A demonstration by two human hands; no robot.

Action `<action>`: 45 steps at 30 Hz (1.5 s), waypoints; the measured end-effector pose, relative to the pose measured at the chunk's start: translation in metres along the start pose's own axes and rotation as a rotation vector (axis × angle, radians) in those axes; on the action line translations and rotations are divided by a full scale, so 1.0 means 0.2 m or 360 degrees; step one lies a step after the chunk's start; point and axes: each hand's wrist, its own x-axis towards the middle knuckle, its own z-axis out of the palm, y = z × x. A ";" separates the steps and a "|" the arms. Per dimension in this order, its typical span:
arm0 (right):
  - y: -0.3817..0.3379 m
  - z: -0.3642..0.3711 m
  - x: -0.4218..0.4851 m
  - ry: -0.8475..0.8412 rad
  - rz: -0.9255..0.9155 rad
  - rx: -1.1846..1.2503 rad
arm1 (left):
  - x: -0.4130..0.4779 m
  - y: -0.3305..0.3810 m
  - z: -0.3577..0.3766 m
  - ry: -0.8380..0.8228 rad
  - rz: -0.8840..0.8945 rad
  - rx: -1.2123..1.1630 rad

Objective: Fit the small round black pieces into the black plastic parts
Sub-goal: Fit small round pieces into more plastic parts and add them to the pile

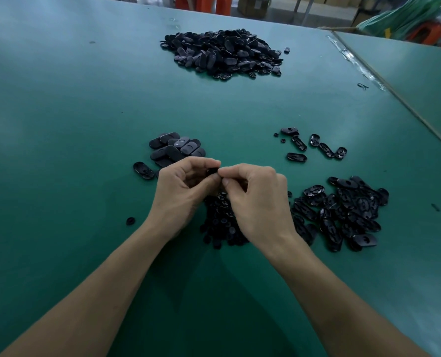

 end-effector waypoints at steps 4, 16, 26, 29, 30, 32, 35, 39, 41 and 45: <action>0.01 -0.01 0.00 -0.0044 0.0019 0.0092 | 0.00 0.00 0.00 -0.0002 -0.0016 -0.0018; 0.11 -0.07 0.07 -0.0346 0.0225 0.0528 | 0.01 -0.01 0.00 -0.0027 -0.0065 -0.0068; 0.12 -0.09 0.09 -0.0361 0.0156 0.0442 | 0.01 -0.02 0.00 -0.0021 -0.0122 -0.0122; 0.12 -0.10 0.09 -0.0337 0.0142 0.0360 | 0.01 -0.02 0.00 -0.0047 -0.0131 -0.0134; 0.12 -0.10 0.09 -0.0333 0.0148 0.0351 | 0.01 -0.02 0.01 -0.0061 -0.0126 -0.0131; 0.12 -0.10 0.10 -0.0333 0.0165 0.0367 | 0.01 -0.01 0.01 -0.0086 -0.0114 -0.0119; 0.12 -0.10 0.10 -0.0333 0.0173 0.0375 | 0.01 -0.01 0.01 -0.0086 -0.0111 -0.0122; 0.11 -0.12 0.11 -0.0403 0.0152 0.0349 | 0.01 -0.01 0.01 -0.0051 -0.0120 -0.0142; 0.11 -0.12 0.12 -0.0428 0.0147 0.0334 | 0.01 -0.01 0.00 -0.0038 -0.0137 -0.0167; 0.11 -0.11 0.13 -0.0406 0.0142 0.0314 | 0.01 -0.01 0.00 -0.0036 -0.0162 -0.0192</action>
